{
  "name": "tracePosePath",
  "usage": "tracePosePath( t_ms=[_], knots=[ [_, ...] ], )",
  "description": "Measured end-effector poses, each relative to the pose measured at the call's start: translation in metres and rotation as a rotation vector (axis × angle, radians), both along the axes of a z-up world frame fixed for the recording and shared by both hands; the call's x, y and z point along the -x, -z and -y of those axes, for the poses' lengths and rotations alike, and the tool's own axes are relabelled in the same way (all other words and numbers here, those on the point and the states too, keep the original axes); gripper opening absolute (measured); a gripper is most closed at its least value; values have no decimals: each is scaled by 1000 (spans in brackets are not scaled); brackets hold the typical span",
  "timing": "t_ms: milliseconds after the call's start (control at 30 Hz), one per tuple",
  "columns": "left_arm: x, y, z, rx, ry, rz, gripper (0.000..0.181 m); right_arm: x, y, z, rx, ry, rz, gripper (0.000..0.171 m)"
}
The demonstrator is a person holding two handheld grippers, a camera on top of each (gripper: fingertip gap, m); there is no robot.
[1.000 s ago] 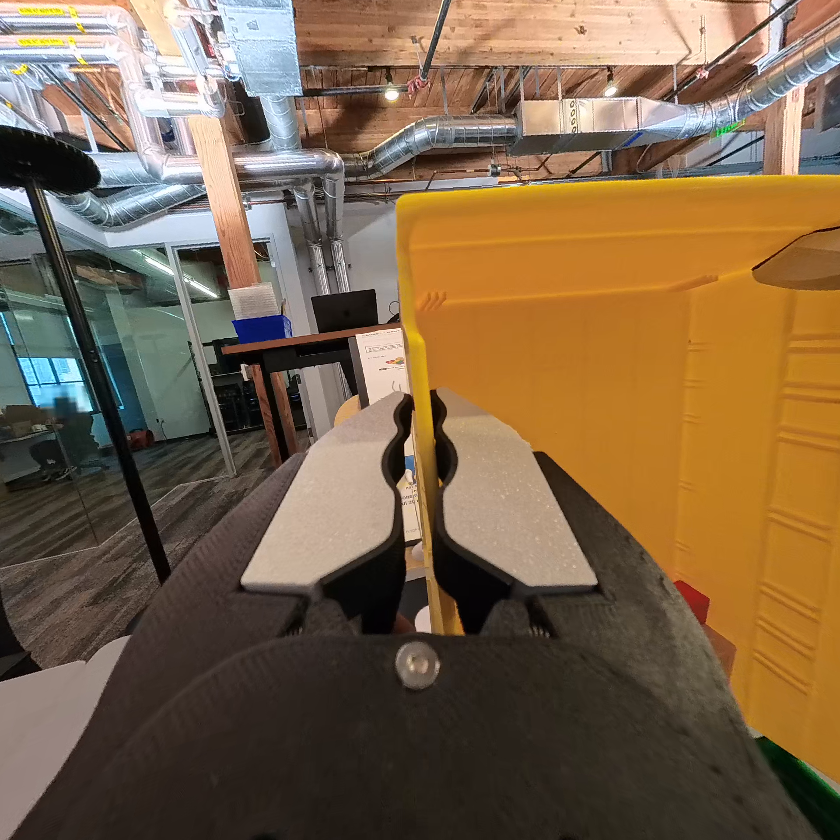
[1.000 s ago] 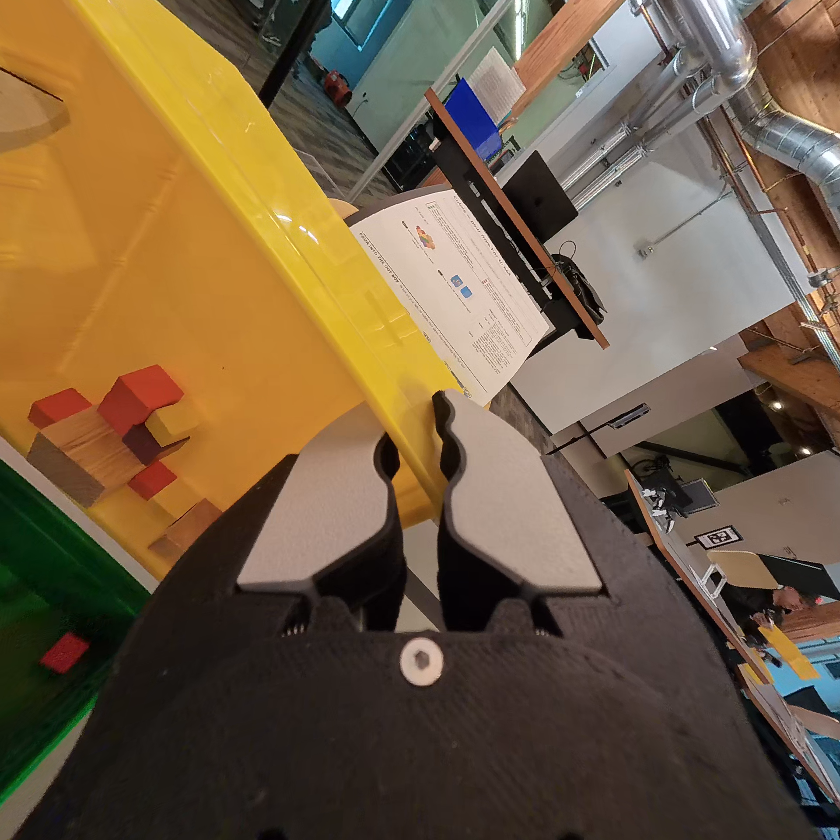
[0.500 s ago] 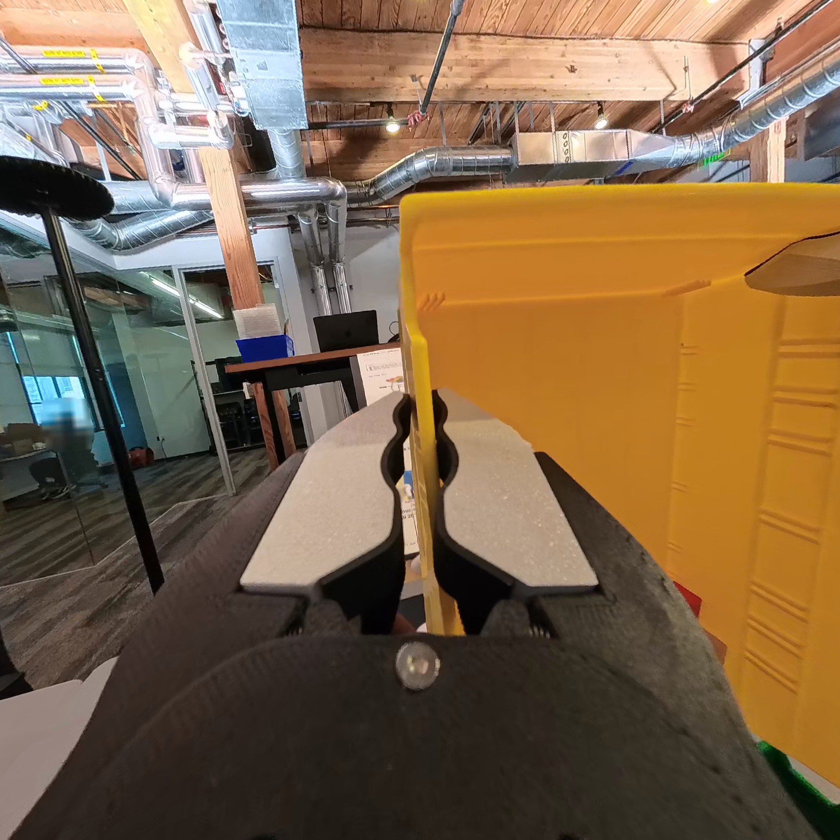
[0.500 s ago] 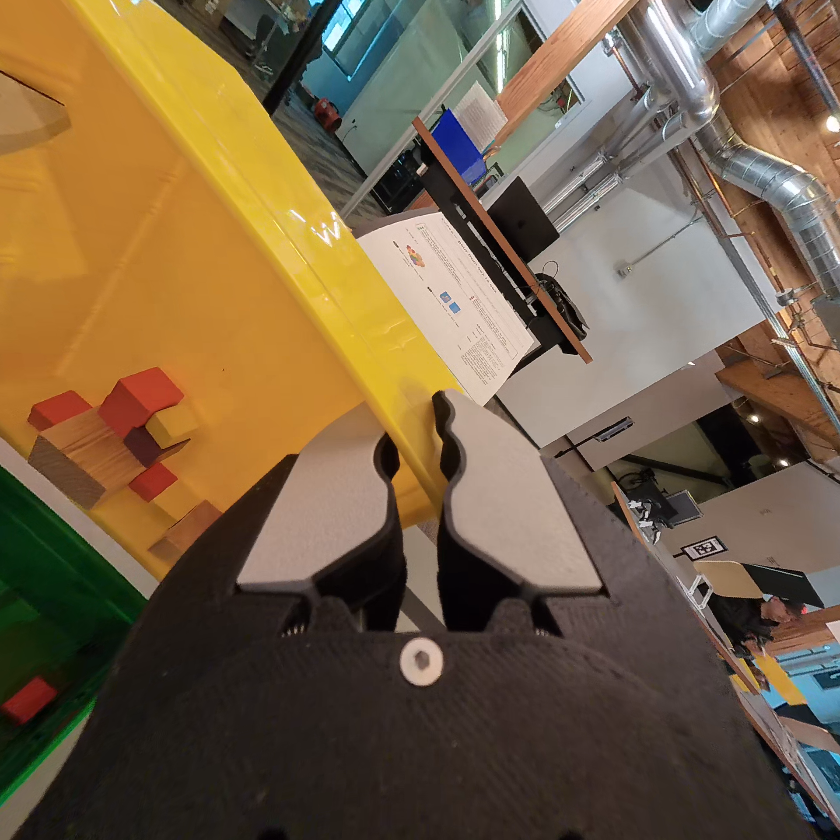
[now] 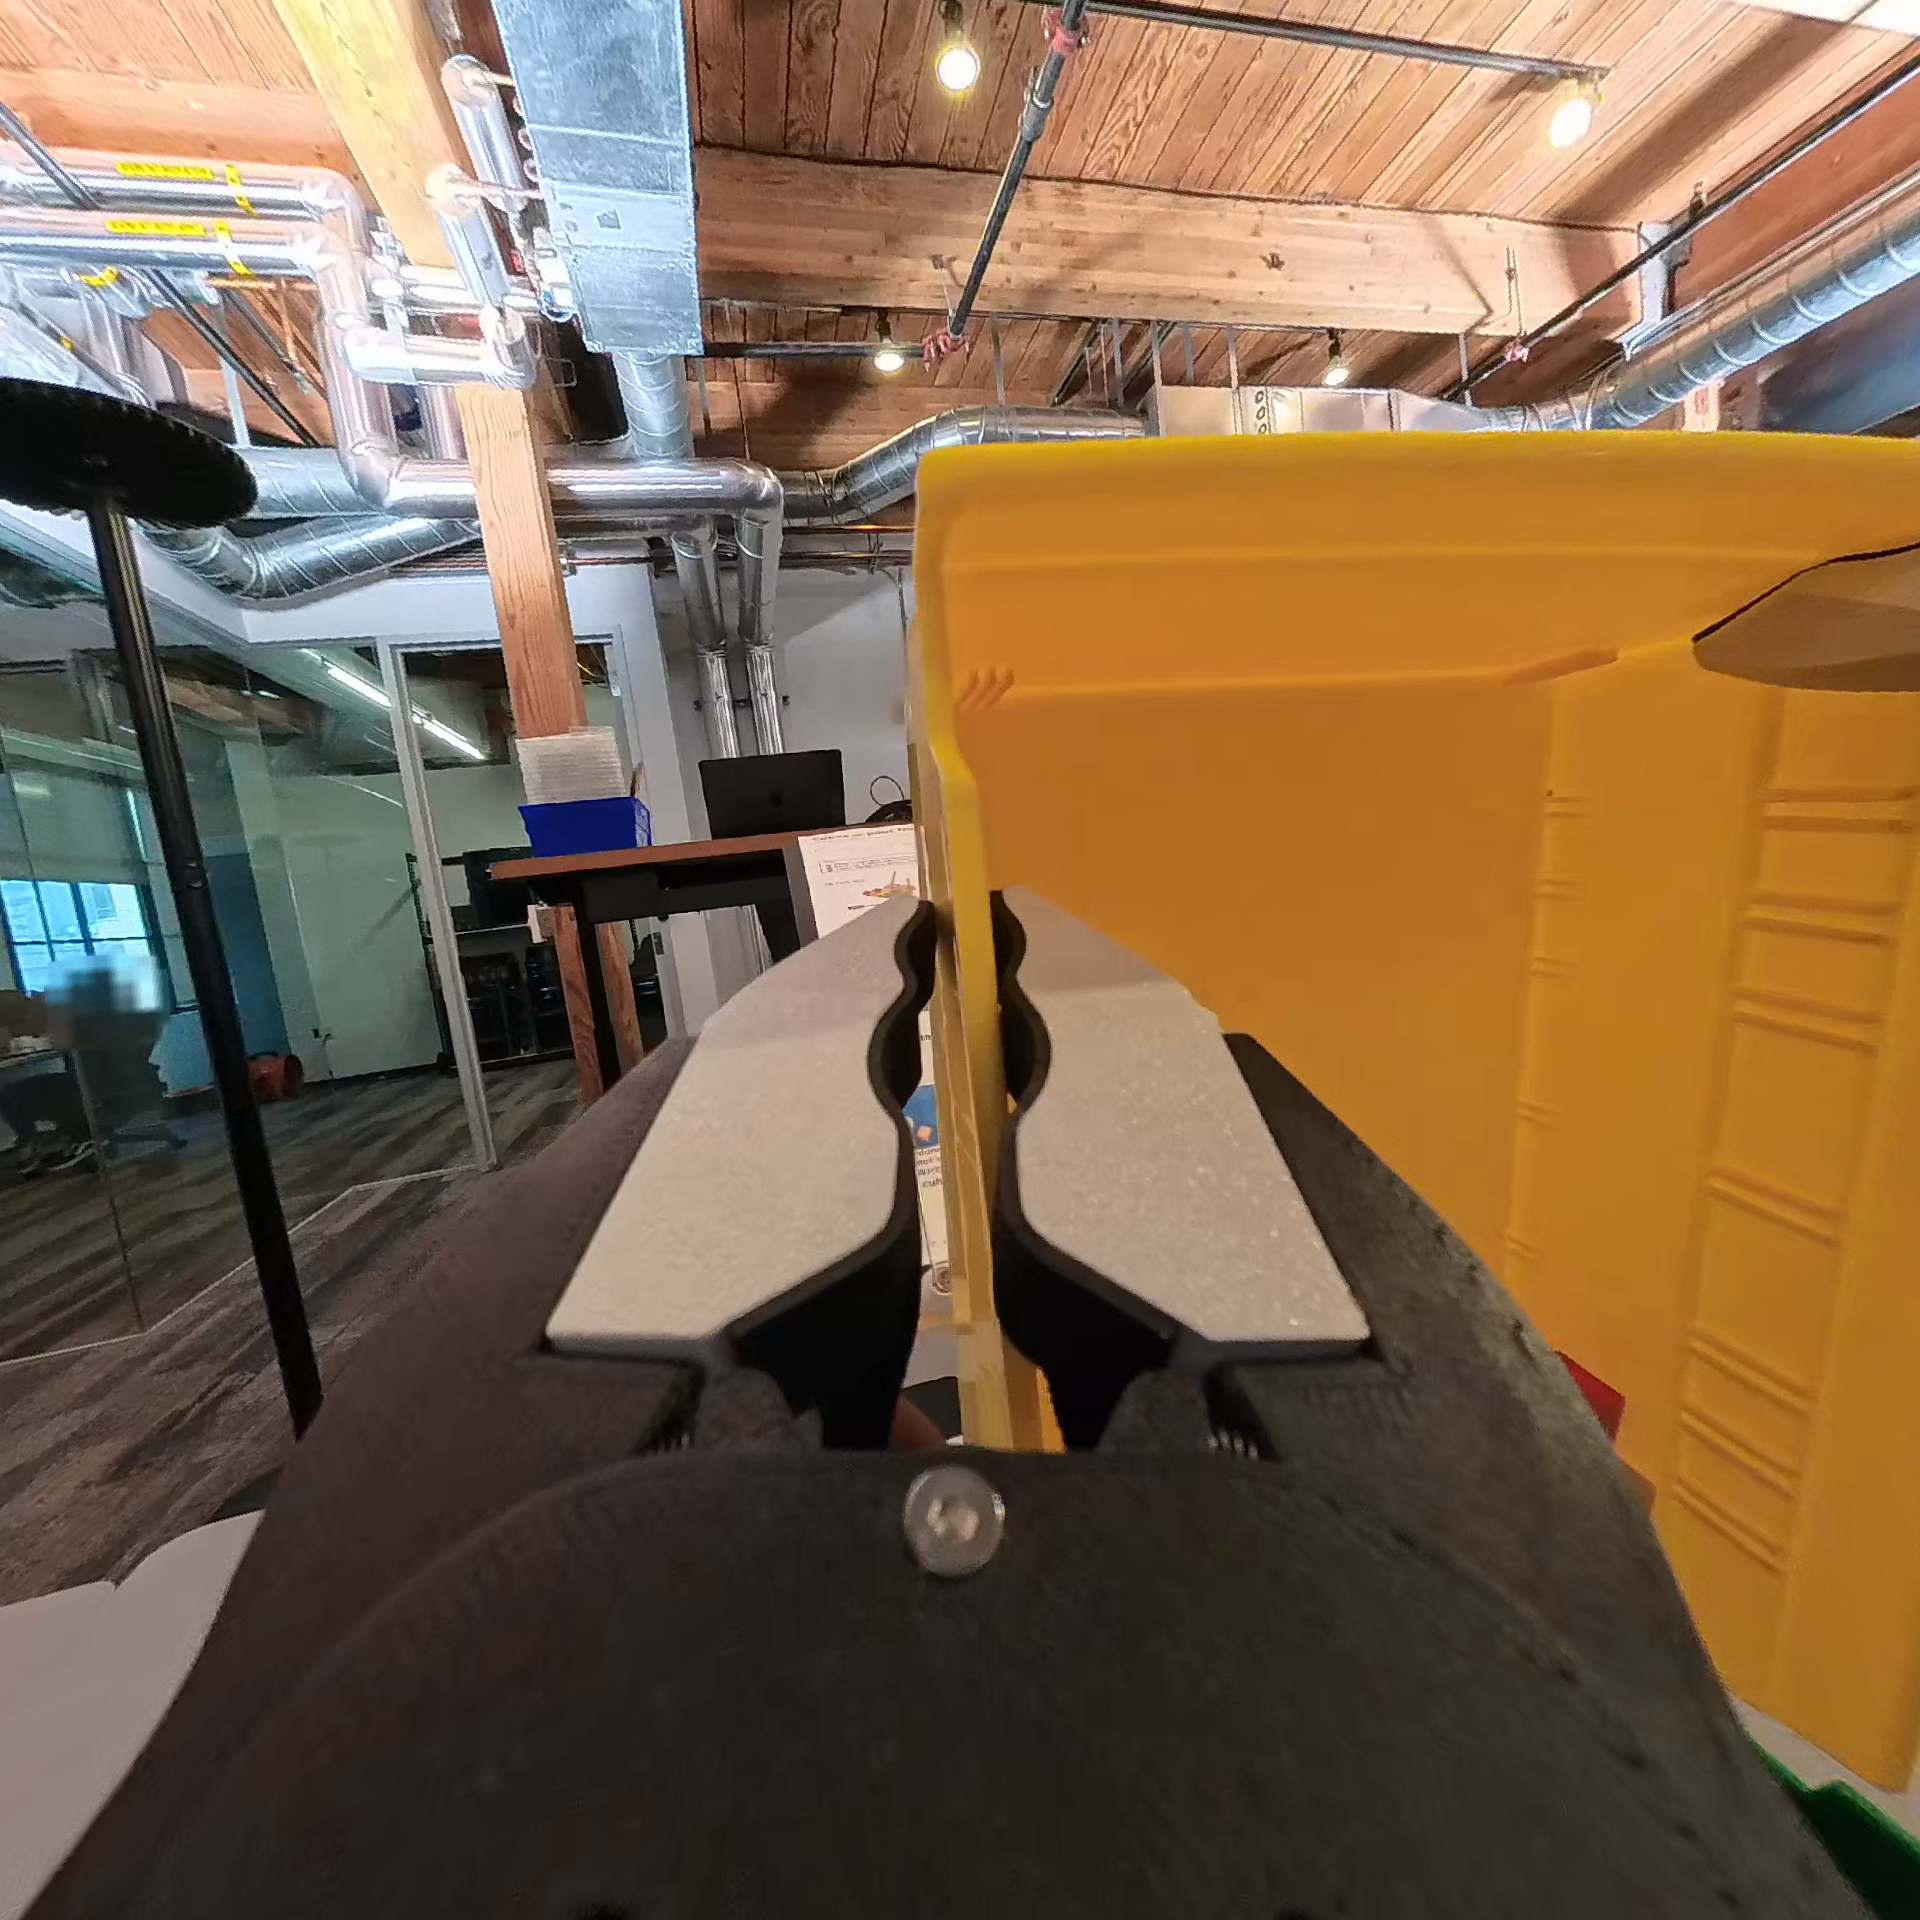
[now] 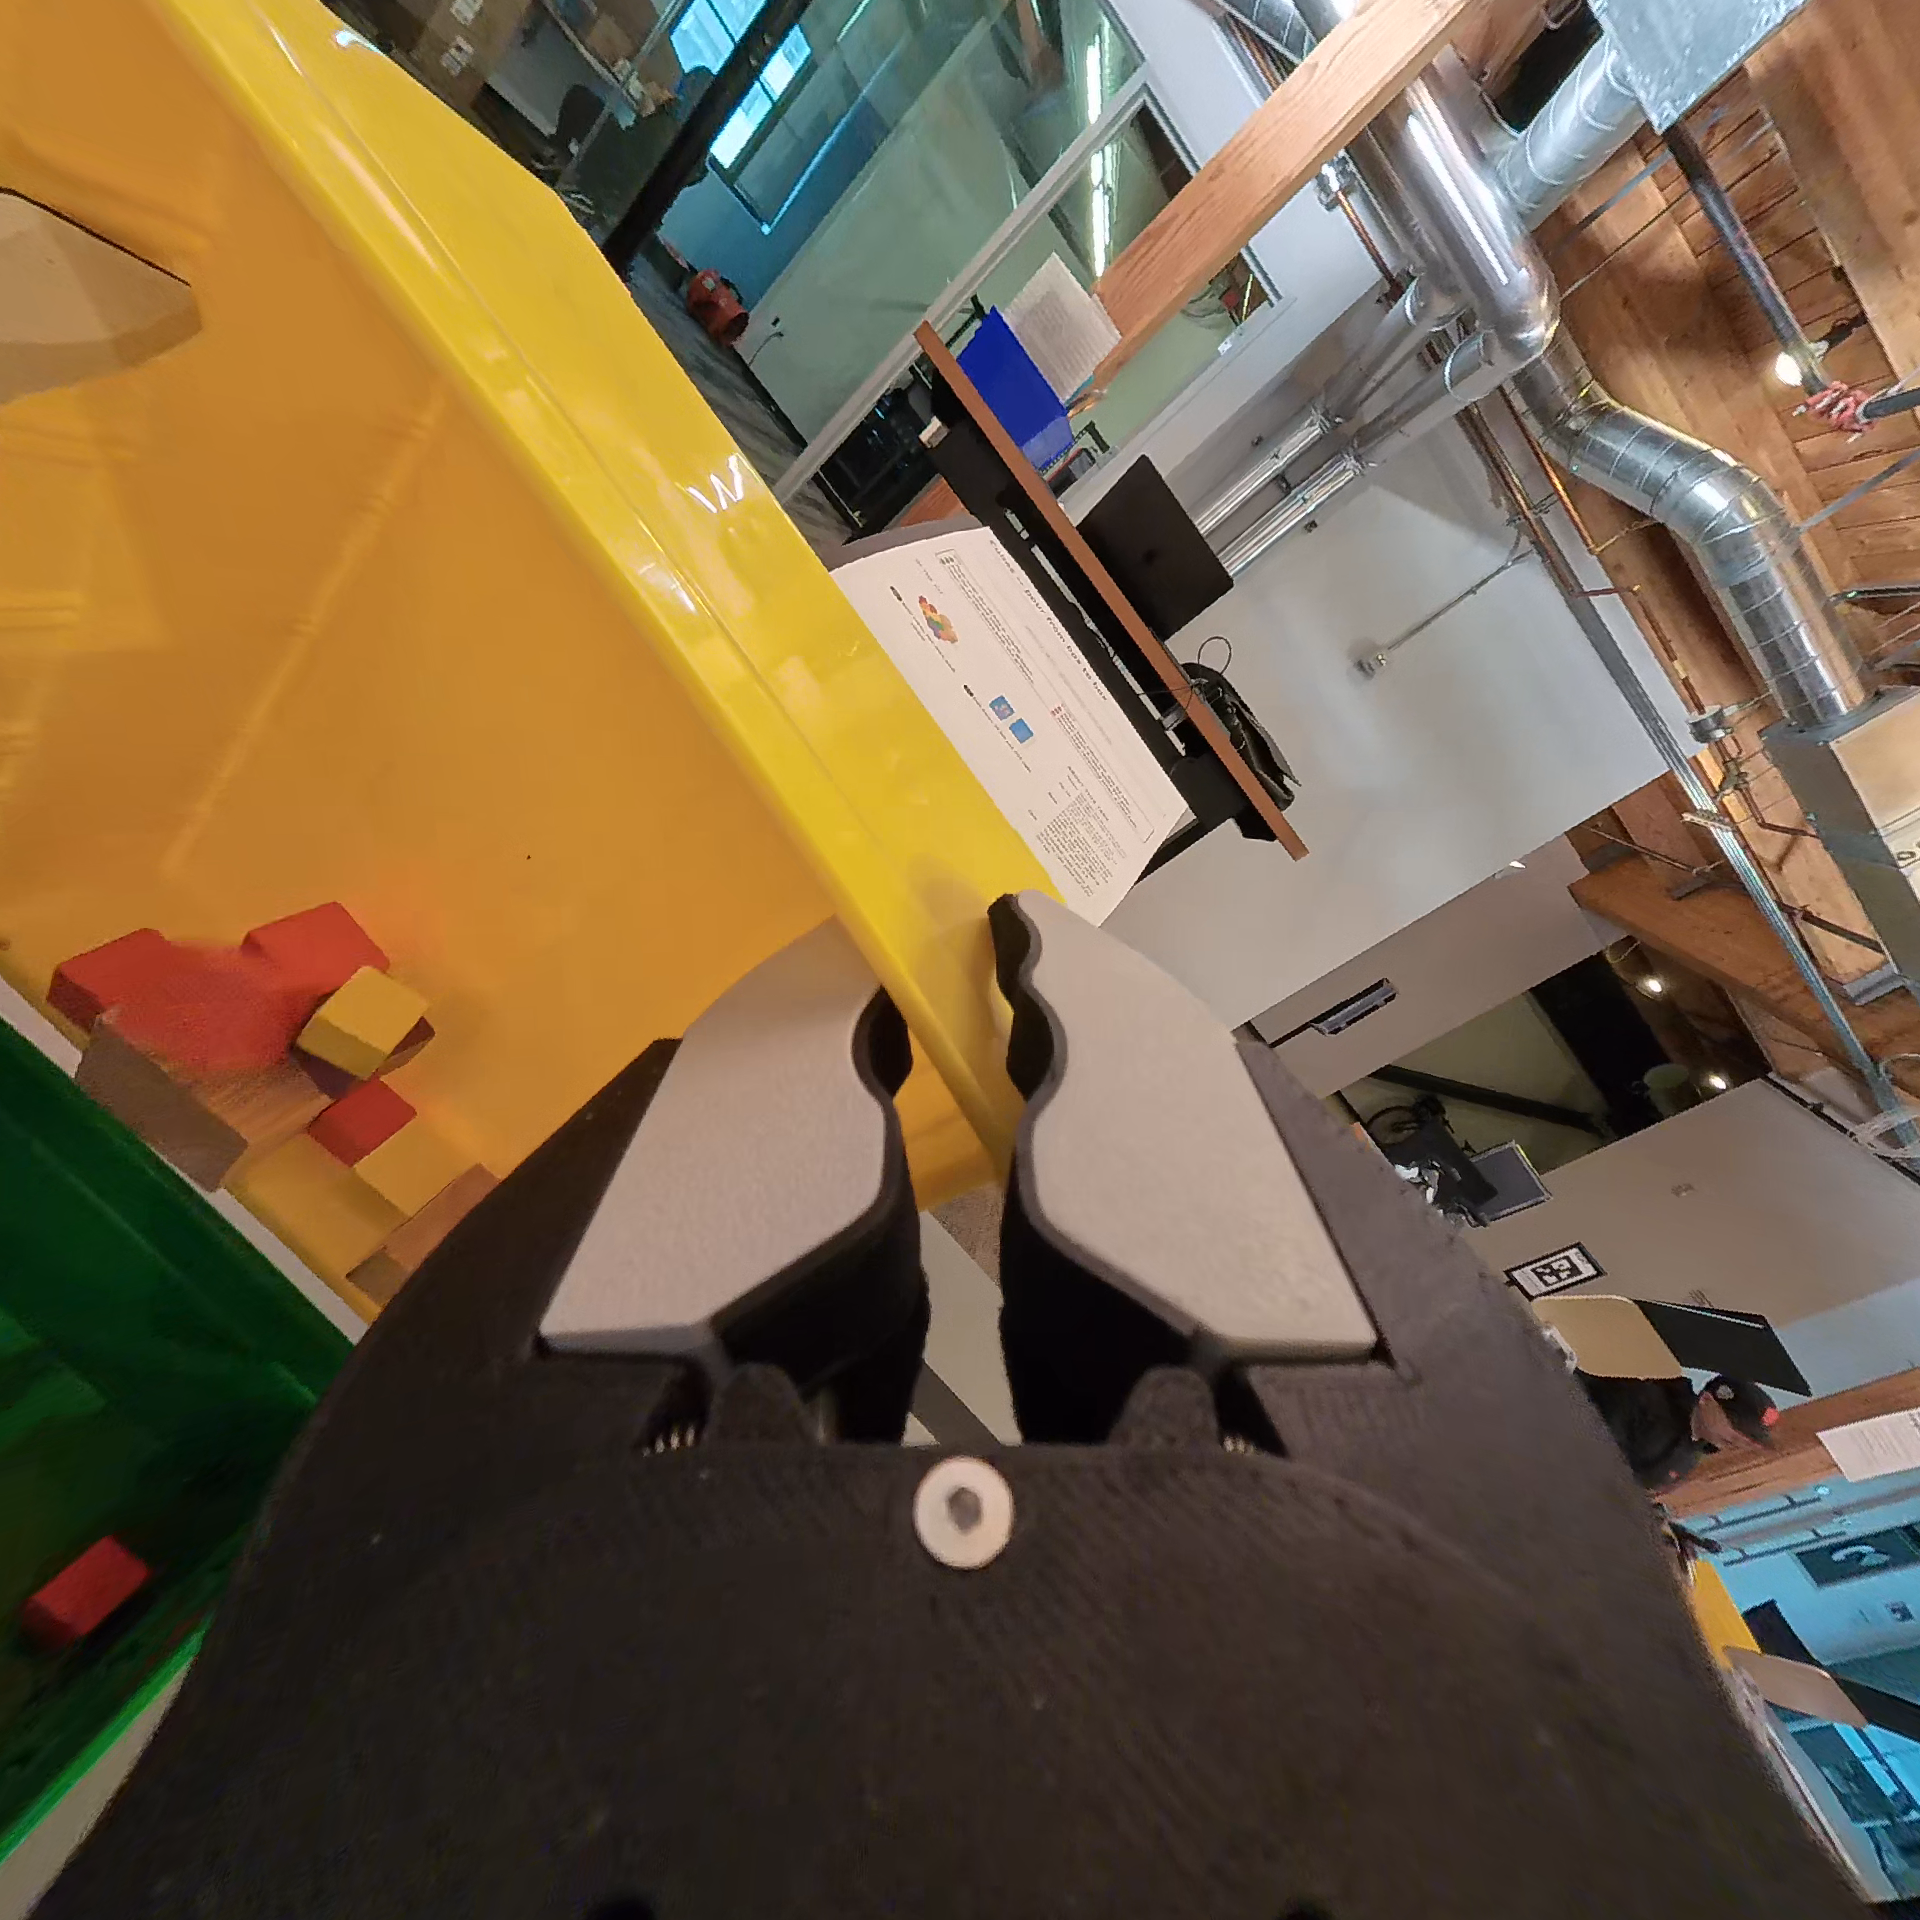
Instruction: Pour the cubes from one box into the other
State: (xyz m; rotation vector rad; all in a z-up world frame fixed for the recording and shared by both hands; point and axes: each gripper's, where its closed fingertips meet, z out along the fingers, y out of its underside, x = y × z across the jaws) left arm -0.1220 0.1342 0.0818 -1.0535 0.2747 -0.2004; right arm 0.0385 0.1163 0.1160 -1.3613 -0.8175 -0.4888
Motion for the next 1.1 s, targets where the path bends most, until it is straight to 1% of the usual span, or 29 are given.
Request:
tracePosePath(
  t_ms=[367,833,967,1100],
  knots=[
    [3,1,2,-8,-8,10,8,3,0,3,-13,1,14,9],
    [6,-11,7,-31,-17,4,8,5,-11,7,-38,-4,13,9],
    [8,-22,9,-38,-38,-16,6,6,-19,10,-48,-14,12,9],
    [12,-40,12,-31,-57,-46,5,8,-33,13,-26,-39,15,11]
  ],
)
